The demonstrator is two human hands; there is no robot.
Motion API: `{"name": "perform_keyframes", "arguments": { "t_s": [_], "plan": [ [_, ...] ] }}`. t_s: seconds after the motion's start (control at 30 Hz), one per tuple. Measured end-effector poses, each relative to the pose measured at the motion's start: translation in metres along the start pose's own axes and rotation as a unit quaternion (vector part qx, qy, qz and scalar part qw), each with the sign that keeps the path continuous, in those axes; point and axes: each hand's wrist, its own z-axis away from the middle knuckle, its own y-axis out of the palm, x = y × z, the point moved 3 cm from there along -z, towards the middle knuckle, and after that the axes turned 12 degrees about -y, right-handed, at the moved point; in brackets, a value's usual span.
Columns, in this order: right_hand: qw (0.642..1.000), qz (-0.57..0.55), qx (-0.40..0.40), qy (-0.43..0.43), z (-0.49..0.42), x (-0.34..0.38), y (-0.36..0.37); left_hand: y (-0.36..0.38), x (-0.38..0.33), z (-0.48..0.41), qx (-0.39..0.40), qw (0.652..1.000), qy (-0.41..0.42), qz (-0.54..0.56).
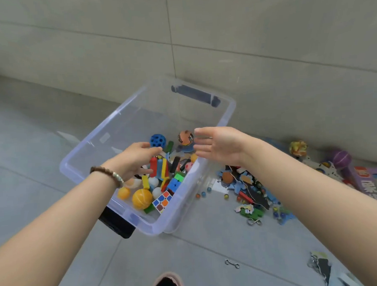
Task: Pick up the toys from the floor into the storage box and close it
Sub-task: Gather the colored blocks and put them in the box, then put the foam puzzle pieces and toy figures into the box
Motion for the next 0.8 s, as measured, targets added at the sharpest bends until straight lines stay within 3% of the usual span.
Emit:
{"name": "perform_keyframes", "arguments": {
  "t_s": [0.17,0.27,0.4,0.5,0.67,0.8],
  "plan": [
    [0.997,-0.031,-0.059,-0.046,0.04,-0.008,-0.084,0.022,-0.032,0.021,-0.019,0.994,0.104,-0.012],
    [0.992,-0.04,-0.112,-0.05,0.079,-0.021,-0.146,0.065,-0.052,0.042,0.05,0.988,0.148,-0.001],
    [0.983,-0.007,-0.179,-0.043,0.14,-0.053,-0.218,0.148,-0.056,0.06,0.154,0.97,0.171,-0.083],
    [0.97,0.045,-0.238,-0.011,0.184,-0.09,-0.27,0.22,-0.036,0.059,0.209,0.953,0.158,-0.151],
    [0.924,0.213,-0.313,0.048,0.242,-0.17,-0.332,0.339,0.034,0.041,0.27,0.917,0.062,-0.287],
    [0.907,0.241,-0.337,0.07,0.264,-0.225,-0.349,0.404,0.093,0.037,0.295,0.878,0.013,-0.376]
  ]
}}
